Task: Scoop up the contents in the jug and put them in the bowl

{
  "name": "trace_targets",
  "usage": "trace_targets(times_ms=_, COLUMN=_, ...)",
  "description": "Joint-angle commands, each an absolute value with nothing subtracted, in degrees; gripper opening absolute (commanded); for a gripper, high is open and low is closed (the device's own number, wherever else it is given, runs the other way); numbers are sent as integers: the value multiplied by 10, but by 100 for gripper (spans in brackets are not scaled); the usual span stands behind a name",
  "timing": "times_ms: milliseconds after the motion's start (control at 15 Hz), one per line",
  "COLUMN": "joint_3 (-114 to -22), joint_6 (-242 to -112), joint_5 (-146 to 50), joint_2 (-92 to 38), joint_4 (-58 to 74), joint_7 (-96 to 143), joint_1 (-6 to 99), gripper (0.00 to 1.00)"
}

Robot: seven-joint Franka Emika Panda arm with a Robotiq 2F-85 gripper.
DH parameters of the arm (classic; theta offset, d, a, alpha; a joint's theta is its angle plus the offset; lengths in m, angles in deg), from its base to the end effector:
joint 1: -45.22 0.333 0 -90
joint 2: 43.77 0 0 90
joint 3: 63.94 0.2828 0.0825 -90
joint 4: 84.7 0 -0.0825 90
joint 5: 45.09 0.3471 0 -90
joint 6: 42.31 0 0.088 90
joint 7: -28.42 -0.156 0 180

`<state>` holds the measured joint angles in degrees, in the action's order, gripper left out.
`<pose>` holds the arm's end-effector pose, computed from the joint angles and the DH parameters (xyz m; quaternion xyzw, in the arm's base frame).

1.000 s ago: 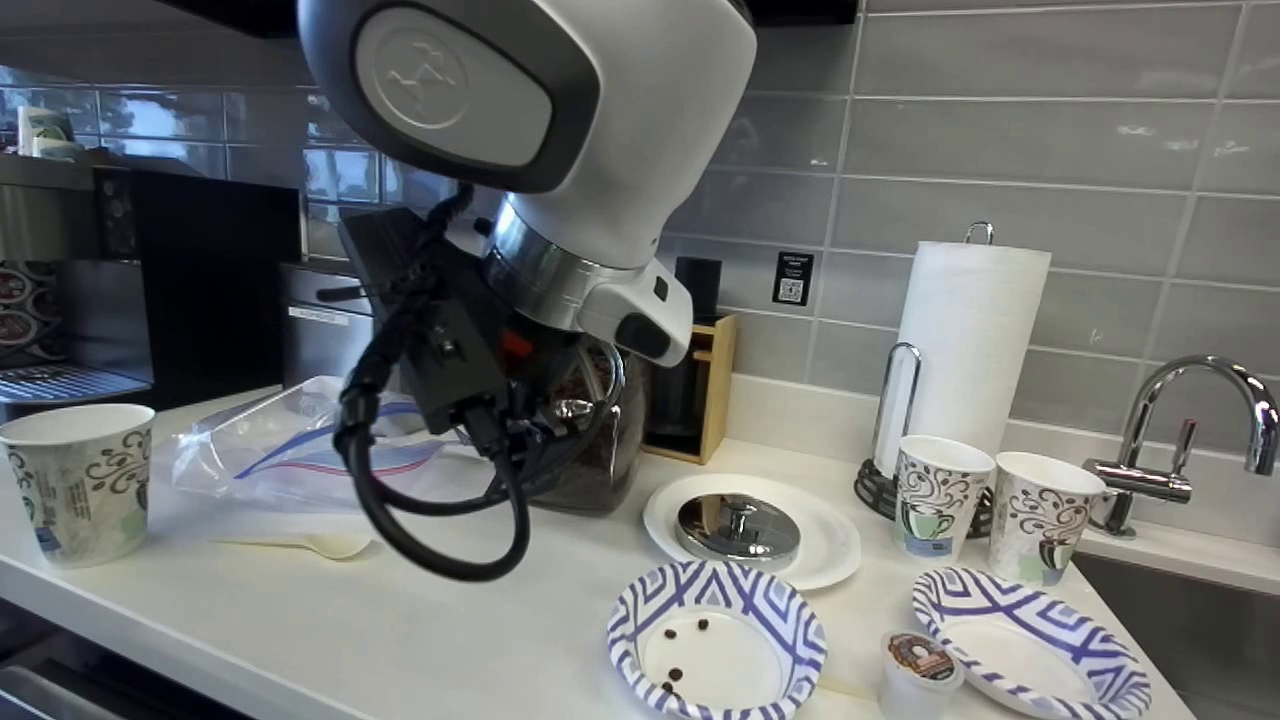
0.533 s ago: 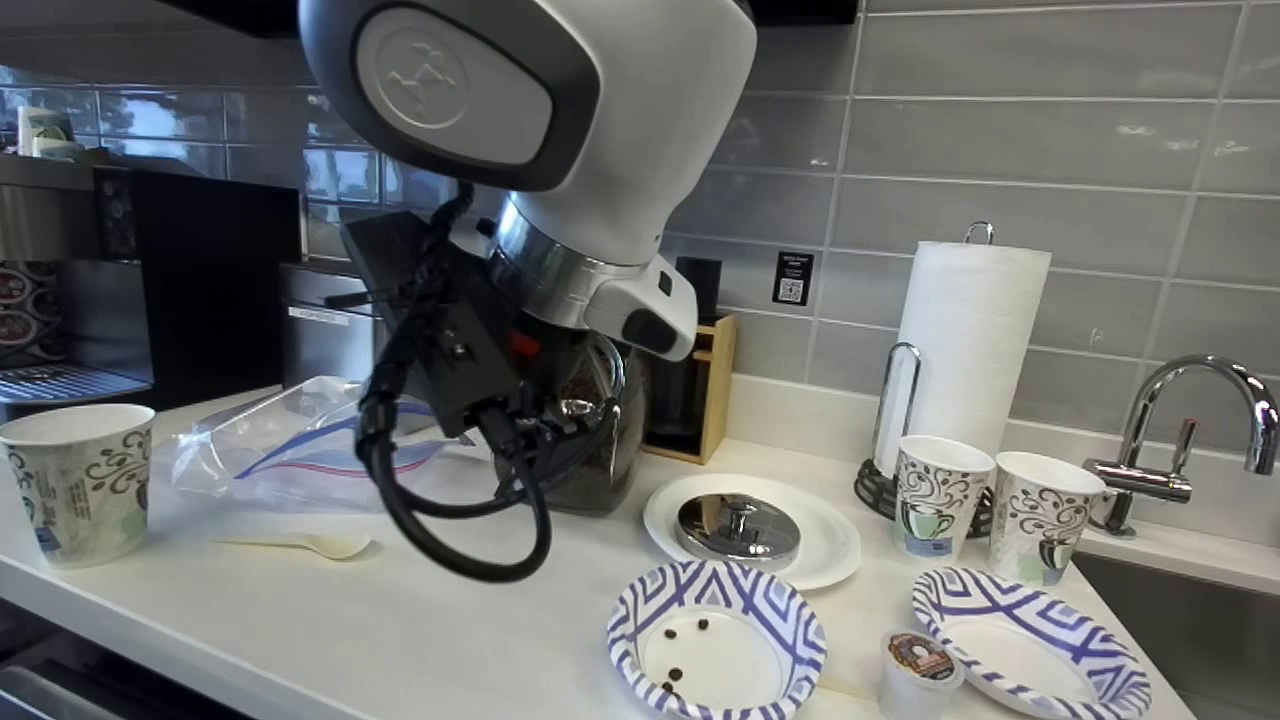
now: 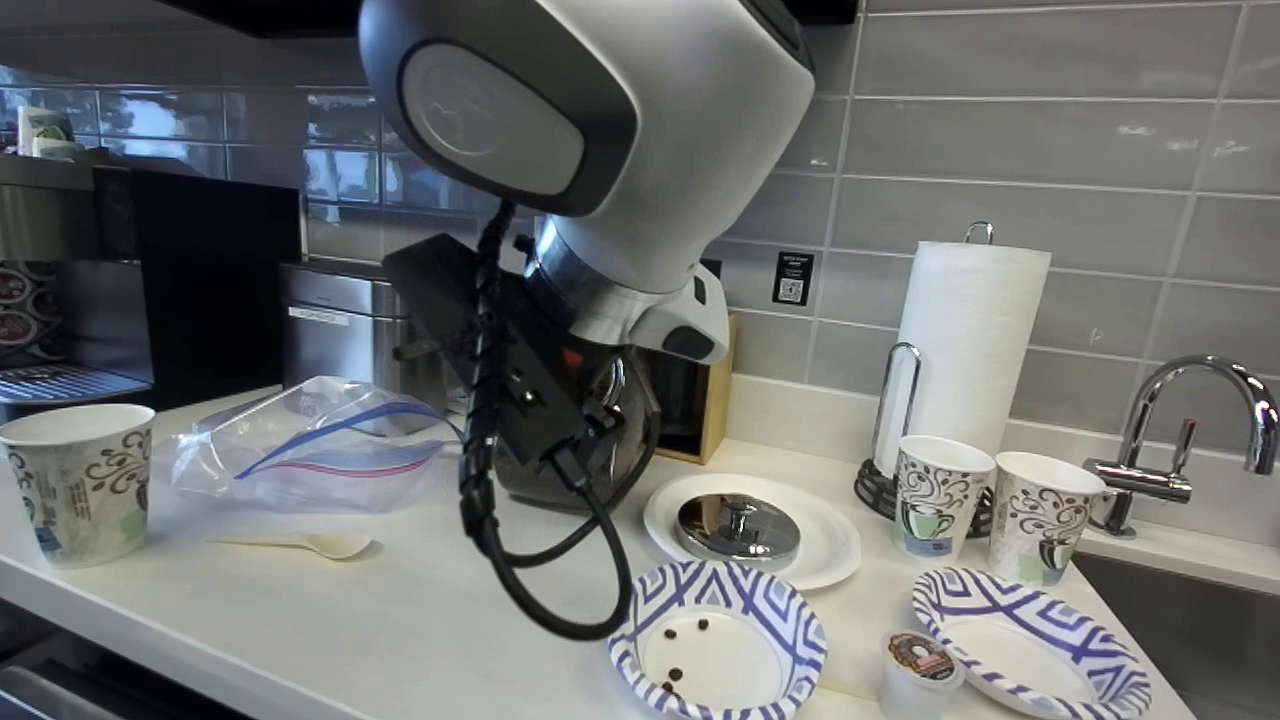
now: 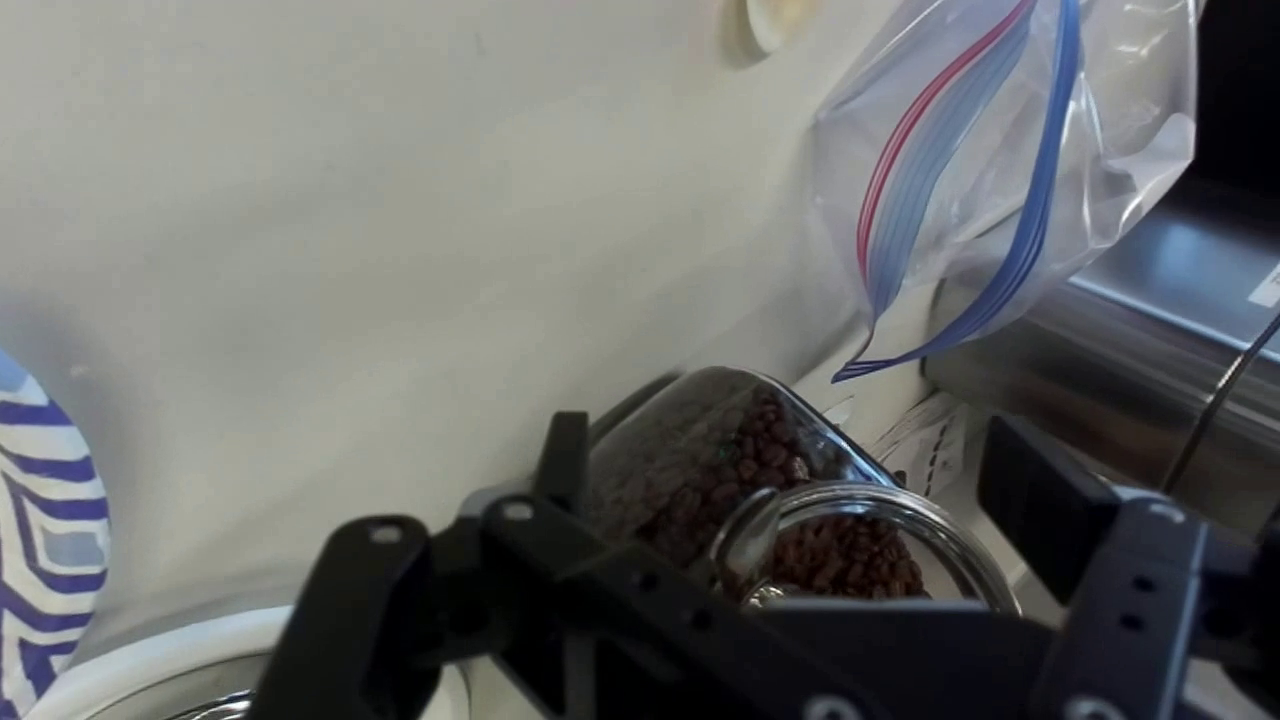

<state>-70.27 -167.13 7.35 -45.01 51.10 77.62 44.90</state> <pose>0.4673 0.0078 0.2859 -0.9349 -0.0613 -0.0921 0.3372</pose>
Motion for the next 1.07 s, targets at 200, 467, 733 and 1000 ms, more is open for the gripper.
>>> trace_targets(times_ms=200, joint_3=-698, joint_6=-1545, joint_5=71, joint_2=-360, joint_4=419, joint_7=817, joint_1=411, gripper=100)
trace_targets(times_ms=467, joint_3=-694, joint_6=-1492, joint_5=72, joint_2=-317, joint_4=368, joint_7=819, joint_1=397, gripper=100)
trace_targets(times_ms=733, joint_3=-690, joint_6=-1456, joint_5=73, joint_2=-281, joint_4=327, joint_7=820, joint_1=388, gripper=100)
trace_targets(times_ms=1000, joint_3=-684, joint_6=-1431, joint_5=70, joint_2=-254, joint_4=295, joint_7=813, joint_1=384, gripper=100)
